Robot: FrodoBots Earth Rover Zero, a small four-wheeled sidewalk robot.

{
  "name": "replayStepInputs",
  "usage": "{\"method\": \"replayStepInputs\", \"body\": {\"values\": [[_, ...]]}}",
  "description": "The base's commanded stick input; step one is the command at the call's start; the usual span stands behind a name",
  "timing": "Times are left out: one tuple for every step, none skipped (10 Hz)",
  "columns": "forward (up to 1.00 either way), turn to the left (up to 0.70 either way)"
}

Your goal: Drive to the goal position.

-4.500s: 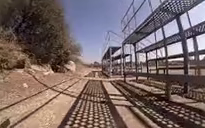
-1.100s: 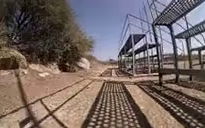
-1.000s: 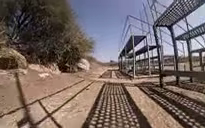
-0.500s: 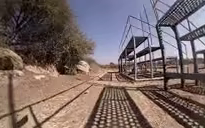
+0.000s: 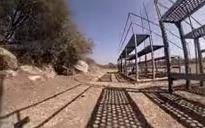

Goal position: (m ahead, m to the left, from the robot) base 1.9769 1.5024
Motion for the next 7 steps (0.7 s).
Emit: {"method": "replayStepInputs", "body": {"values": [[0.5, -0.44], [0.5, -0.22], [0.5, 0.0], [0.5, 0.0], [0.5, 0.0], [0.5, 0.0], [0.5, 0.0]]}}
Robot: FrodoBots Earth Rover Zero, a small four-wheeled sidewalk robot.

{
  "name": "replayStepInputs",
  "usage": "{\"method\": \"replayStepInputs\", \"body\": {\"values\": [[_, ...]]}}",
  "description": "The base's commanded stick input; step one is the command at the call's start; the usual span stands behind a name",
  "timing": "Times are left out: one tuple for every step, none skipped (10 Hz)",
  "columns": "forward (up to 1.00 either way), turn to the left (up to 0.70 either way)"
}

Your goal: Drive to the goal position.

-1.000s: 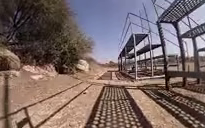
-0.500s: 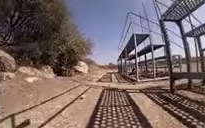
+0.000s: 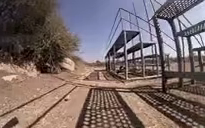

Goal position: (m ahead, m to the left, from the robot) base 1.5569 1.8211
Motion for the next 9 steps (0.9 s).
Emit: {"method": "replayStepInputs", "body": {"values": [[0.5, 0.0], [0.5, 0.0], [0.5, 0.0], [0.5, 0.0], [0.5, 0.0], [0.5, 0.0], [0.5, 0.0], [0.5, 0.0], [0.5, 0.0]]}}
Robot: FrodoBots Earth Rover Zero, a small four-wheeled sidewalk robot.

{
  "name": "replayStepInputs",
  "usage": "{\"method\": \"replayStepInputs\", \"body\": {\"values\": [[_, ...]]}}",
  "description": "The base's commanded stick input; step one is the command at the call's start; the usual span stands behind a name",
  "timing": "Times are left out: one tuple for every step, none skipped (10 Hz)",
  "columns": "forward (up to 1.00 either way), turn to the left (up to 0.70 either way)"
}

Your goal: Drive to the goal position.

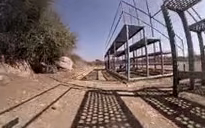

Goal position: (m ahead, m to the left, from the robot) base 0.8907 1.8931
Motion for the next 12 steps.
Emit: {"method": "replayStepInputs", "body": {"values": [[0.5, 0.0], [0.5, 0.0], [0.5, 0.0], [0.5, 0.0], [0.5, 0.0], [0.5, 0.0], [0.5, 0.0], [0.5, 0.0], [0.5, 0.0], [0.5, 0.0], [0.5, 0.0], [0.5, 0.0]]}}
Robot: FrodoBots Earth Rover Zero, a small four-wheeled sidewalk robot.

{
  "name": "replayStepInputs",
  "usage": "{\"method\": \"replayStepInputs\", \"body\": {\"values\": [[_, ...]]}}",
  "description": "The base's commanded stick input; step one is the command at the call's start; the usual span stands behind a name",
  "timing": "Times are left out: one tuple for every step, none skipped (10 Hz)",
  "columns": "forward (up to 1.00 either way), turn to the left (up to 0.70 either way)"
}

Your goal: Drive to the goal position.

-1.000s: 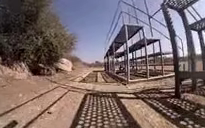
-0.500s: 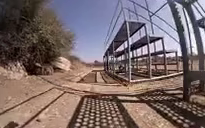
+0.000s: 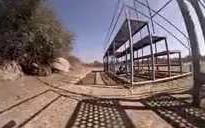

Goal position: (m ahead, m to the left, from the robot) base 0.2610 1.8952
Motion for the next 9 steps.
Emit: {"method": "replayStepInputs", "body": {"values": [[0.5, 0.0], [0.5, 0.0], [0.5, 0.0], [0.5, 0.0], [0.5, 0.0], [0.5, 0.0], [0.5, 0.0], [0.5, 0.0], [0.5, 0.0]]}}
